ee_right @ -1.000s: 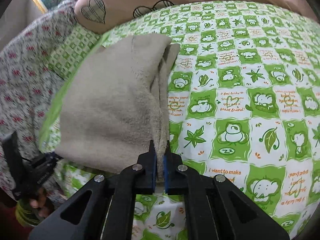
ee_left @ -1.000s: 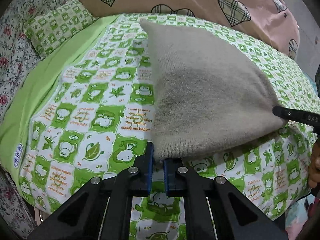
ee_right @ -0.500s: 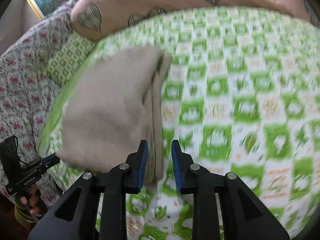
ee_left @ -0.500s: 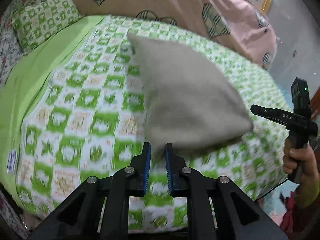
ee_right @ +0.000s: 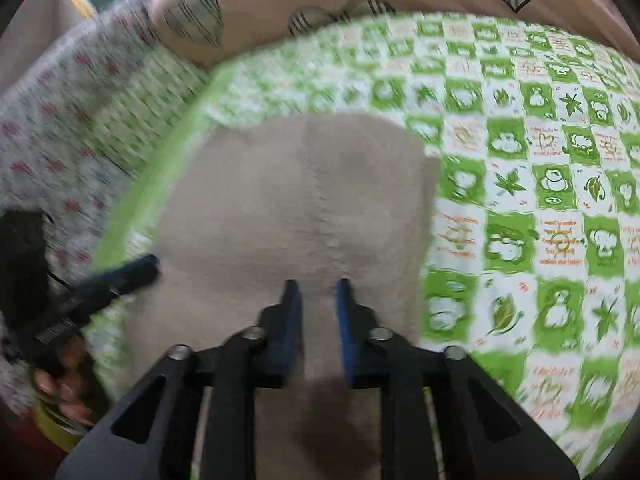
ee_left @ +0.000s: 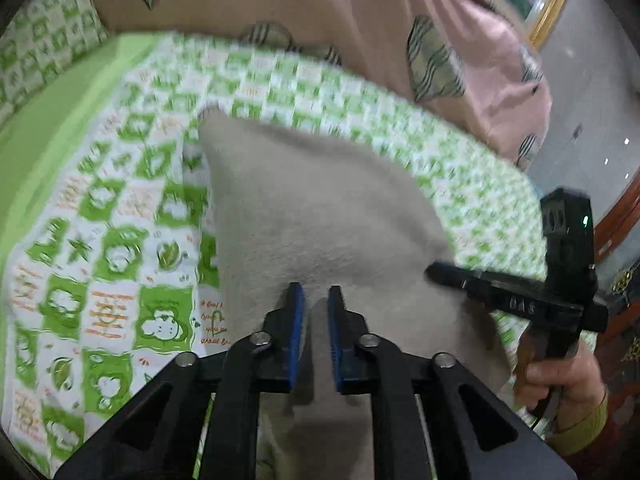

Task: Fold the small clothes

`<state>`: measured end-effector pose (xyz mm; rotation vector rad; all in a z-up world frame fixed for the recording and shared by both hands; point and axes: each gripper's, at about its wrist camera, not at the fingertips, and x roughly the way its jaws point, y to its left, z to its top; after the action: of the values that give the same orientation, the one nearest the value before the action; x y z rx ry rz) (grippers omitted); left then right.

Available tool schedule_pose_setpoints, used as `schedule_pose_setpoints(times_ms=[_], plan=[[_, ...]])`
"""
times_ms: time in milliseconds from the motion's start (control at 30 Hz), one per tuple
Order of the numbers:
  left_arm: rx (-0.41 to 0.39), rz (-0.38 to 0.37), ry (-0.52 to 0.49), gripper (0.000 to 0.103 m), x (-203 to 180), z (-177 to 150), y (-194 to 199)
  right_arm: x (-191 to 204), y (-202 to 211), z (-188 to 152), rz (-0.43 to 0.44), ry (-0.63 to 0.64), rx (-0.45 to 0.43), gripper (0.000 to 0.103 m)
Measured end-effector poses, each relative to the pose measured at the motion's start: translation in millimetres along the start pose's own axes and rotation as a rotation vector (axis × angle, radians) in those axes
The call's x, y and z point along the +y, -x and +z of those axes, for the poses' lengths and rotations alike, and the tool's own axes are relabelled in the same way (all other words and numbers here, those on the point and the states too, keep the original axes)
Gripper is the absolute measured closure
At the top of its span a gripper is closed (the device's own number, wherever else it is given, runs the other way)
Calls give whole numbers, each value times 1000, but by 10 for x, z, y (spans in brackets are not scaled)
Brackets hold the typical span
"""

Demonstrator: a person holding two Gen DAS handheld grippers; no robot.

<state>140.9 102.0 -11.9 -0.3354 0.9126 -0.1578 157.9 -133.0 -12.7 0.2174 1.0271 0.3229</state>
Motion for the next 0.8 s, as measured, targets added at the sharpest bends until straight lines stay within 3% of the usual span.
schedule_pose_setpoints(times_ms=[33, 133, 233, 400, 500, 633, 733, 800], plan=[[-3, 3, -7, 95, 8, -22, -46, -64, -55, 7, -18, 3, 2, 103], [-16, -6, 5, 95, 38, -41, -115, -210, -97, 59, 26, -44, -1, 103], [-39, 7, -4, 95, -4, -55, -71, -171, -76, 60, 13, -33, -16, 103], [-100, -2, -24, 95, -114, -283, 360, -84, 197, -87, 15, -34, -49, 99], [-115, -47, -49, 95, -216, -545, 601, 22, 426, -291, 28, -12, -80, 99], [-79, -35, -73, 95, -303, -916, 639, 118, 525, -691, 61, 8, -36, 98], [-8, -11, -42, 96, -214, -1191, 455, 25, 412, -907, -21, 11, 12, 98], [-22, -28, -23, 95, -188, -1288, 472, -89, 405, -1008, -20, -7, -6, 100]])
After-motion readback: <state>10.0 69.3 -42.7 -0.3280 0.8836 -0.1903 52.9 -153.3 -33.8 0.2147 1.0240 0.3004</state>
